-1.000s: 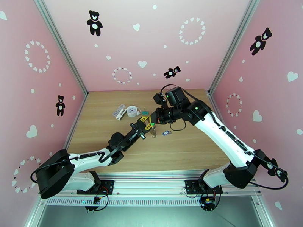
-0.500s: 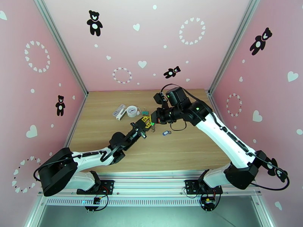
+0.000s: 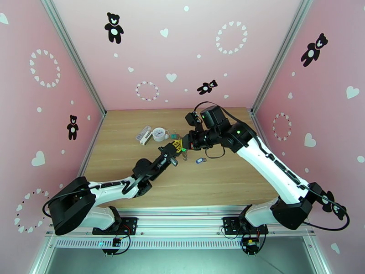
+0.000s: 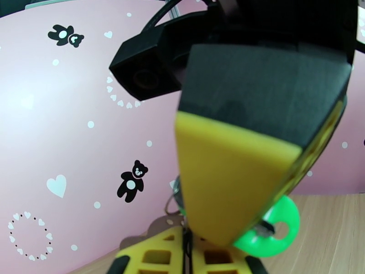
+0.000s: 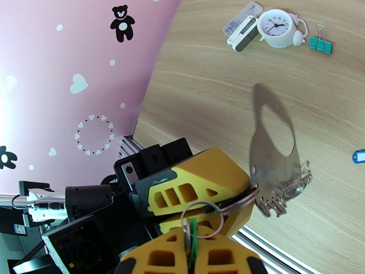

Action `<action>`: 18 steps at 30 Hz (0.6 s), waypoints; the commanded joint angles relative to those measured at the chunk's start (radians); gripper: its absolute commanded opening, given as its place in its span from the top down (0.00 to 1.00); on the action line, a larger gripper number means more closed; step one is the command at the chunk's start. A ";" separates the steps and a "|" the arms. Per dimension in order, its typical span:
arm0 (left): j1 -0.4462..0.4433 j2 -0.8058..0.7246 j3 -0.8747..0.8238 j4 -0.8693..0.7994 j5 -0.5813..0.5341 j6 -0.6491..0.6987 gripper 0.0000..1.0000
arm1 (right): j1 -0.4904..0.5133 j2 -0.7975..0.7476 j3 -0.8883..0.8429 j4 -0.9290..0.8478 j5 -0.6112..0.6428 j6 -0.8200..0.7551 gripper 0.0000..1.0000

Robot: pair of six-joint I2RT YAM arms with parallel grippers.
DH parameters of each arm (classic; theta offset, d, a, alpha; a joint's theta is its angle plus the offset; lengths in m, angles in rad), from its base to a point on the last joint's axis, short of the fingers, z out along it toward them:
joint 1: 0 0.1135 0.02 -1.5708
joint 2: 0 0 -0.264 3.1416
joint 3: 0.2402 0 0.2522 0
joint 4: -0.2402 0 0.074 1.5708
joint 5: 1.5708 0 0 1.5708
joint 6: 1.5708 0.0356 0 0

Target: Remove the keys from the keyring

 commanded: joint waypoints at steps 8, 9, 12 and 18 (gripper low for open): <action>-0.006 -0.033 0.019 -0.016 0.015 0.016 0.98 | 0.007 -0.049 -0.001 -0.020 0.010 -0.084 1.00; -0.006 -0.044 0.018 -0.026 0.023 0.014 0.98 | 0.006 -0.054 -0.003 -0.027 0.019 -0.099 1.00; -0.006 -0.077 0.020 -0.068 0.045 0.018 1.00 | 0.004 -0.054 -0.004 -0.039 0.016 -0.156 1.00; -0.006 -0.132 0.029 -0.144 0.087 0.008 1.00 | 0.005 -0.046 0.004 -0.053 -0.015 -0.226 0.93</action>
